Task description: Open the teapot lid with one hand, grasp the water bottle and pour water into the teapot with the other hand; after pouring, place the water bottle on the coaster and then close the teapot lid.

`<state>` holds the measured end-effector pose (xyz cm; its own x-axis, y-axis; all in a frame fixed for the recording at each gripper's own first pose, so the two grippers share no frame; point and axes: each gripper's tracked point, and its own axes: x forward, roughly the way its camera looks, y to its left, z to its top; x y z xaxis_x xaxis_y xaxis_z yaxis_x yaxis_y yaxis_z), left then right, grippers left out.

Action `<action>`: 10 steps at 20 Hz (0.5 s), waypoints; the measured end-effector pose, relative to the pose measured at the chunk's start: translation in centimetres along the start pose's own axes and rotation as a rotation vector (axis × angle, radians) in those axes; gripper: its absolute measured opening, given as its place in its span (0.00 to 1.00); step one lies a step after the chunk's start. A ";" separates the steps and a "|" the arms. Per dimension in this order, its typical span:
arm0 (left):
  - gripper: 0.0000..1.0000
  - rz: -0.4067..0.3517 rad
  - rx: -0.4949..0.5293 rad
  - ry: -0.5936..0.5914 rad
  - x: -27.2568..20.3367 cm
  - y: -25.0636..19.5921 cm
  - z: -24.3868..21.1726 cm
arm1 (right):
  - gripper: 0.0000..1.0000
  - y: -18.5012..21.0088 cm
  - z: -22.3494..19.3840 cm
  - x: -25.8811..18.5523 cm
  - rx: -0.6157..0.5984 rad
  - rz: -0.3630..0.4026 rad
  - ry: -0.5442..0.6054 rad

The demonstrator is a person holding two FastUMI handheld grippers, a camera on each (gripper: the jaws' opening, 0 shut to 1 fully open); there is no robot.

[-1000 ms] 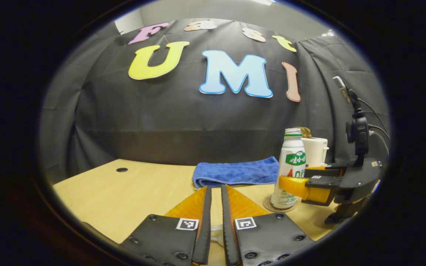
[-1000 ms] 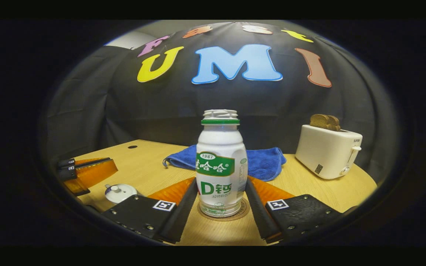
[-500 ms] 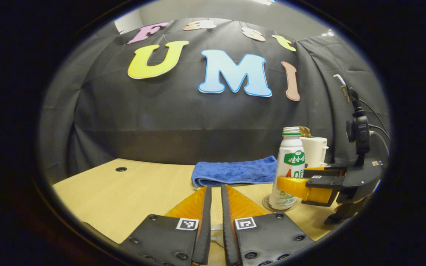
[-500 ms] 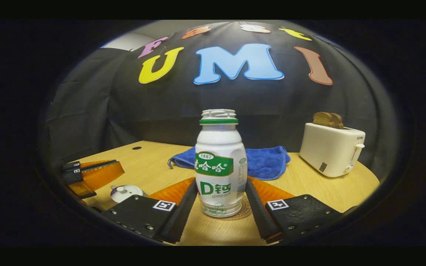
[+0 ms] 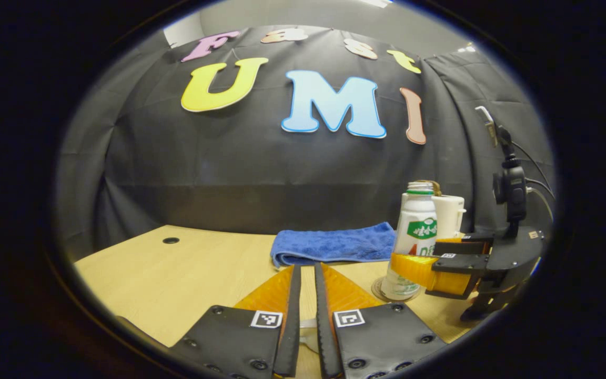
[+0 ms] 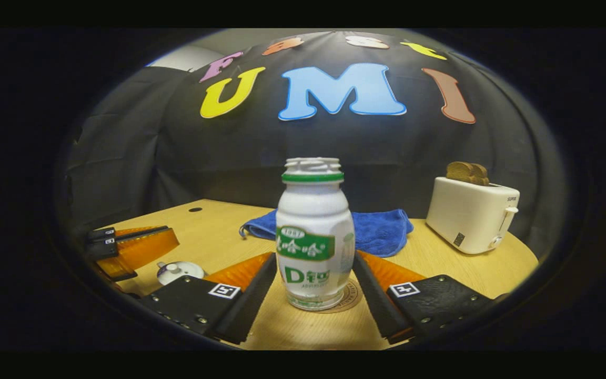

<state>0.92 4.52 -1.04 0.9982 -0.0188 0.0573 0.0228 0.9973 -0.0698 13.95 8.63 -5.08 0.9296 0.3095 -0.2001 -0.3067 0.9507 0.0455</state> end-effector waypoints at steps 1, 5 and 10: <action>0.29 0.000 -0.001 -0.001 0.1 0.0 0.0 | 0.88 -0.2 0.2 -0.1 0.000 -0.007 -0.006; 0.29 0.002 -0.009 -0.009 0.0 0.3 0.2 | 0.96 -0.2 1.0 -0.5 0.014 0.000 -0.038; 0.29 0.002 -0.013 -0.013 0.0 0.3 0.3 | 0.95 -0.2 2.5 -1.3 0.002 0.000 -0.092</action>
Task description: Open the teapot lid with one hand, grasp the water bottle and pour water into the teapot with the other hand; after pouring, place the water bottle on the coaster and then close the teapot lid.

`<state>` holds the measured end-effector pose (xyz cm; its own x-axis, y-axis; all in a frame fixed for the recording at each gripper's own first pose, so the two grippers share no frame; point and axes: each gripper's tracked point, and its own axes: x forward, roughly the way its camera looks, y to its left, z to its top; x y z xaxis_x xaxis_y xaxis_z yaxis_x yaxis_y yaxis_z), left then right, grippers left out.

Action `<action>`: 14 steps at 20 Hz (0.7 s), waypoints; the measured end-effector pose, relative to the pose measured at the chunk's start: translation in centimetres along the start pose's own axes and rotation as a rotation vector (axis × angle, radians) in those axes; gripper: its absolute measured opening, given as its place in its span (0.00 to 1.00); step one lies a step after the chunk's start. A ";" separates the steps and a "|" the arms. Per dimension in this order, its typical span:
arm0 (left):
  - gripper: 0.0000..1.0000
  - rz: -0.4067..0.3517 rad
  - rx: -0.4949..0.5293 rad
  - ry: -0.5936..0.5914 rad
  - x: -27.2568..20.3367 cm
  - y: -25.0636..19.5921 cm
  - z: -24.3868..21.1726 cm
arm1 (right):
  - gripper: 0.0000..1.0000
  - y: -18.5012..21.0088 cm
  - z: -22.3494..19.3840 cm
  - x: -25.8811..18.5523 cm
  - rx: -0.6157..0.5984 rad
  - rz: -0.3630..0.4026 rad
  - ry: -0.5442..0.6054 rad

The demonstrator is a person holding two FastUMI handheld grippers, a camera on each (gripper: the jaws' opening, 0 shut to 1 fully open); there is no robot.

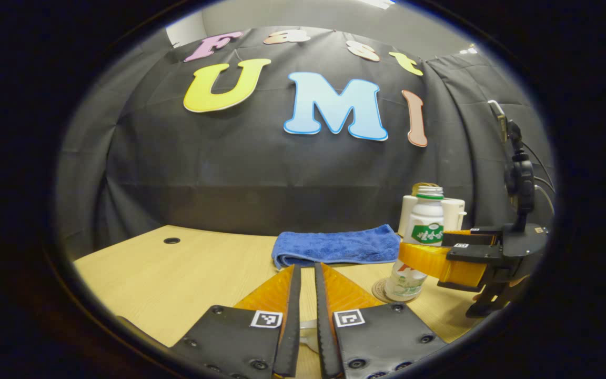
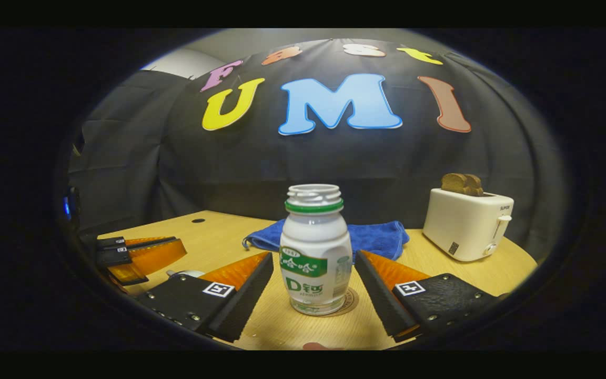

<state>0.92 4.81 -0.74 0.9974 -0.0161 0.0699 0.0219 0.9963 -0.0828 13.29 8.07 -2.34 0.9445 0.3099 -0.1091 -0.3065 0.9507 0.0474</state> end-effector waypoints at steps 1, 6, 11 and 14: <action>0.29 0.000 0.000 0.000 0.0 0.1 0.0 | 0.95 0.0 0.5 -0.2 -0.003 -0.001 -0.015; 0.29 0.001 -0.002 -0.005 -0.2 0.2 0.1 | 0.95 0.0 2.6 -1.3 -0.007 -0.007 -0.087; 0.22 -0.001 0.000 -0.013 -0.2 0.2 0.3 | 0.95 -0.7 4.7 -2.6 -0.001 -0.019 -0.154; 0.22 -0.002 0.002 -0.022 -0.3 0.1 0.6 | 0.95 -1.0 5.5 -3.9 0.014 -0.028 -0.185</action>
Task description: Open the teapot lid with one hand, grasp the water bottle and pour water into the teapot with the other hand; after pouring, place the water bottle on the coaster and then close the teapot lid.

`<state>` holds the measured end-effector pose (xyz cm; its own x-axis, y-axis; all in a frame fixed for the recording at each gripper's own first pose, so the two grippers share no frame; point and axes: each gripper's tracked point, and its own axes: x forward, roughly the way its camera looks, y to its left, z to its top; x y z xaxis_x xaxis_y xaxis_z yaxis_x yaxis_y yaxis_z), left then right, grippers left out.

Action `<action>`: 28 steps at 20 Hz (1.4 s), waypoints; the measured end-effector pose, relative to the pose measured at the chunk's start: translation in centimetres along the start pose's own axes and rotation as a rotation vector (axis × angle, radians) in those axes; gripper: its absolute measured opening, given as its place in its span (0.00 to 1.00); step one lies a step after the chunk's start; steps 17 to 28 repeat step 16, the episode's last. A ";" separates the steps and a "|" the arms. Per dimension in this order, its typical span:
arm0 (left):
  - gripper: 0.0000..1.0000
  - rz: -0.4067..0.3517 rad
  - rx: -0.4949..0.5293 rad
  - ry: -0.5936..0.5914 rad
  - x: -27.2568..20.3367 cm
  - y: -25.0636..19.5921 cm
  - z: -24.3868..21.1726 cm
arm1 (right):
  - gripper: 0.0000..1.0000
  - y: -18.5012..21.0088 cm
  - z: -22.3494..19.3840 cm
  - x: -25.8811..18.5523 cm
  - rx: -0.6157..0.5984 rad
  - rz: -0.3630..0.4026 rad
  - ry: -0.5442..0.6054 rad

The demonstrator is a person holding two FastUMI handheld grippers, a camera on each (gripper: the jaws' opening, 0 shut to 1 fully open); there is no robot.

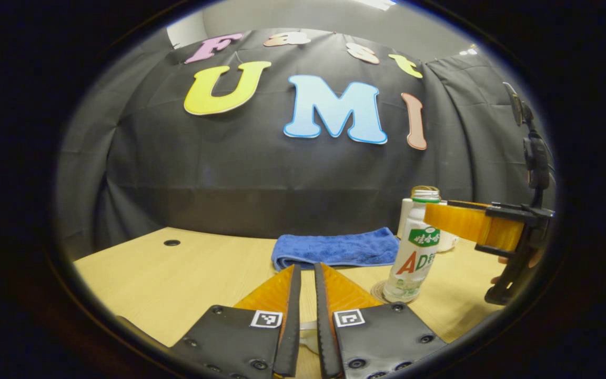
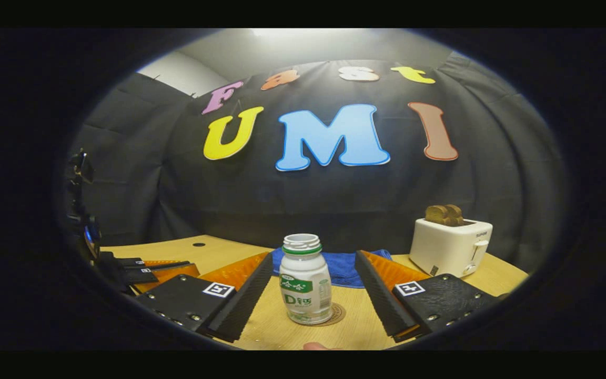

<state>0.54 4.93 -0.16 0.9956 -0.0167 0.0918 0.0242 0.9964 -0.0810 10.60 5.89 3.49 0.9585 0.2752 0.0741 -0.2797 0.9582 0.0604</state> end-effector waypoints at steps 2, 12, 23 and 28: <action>0.22 0.001 -0.001 -0.014 -0.3 0.0 0.4 | 0.95 -0.2 0.3 -1.1 0.018 -0.008 -0.014; 0.27 0.028 -0.060 -0.050 -5.4 0.1 1.6 | 0.95 -1.8 -1.3 -7.2 0.083 -0.063 0.019; 0.22 0.029 -0.050 -0.028 -8.3 -1.3 1.1 | 0.96 -1.8 -2.0 -9.6 0.095 -0.077 0.031; 0.22 0.029 -0.050 -0.028 -8.3 -1.3 1.1 | 0.96 -1.8 -2.0 -9.6 0.095 -0.077 0.031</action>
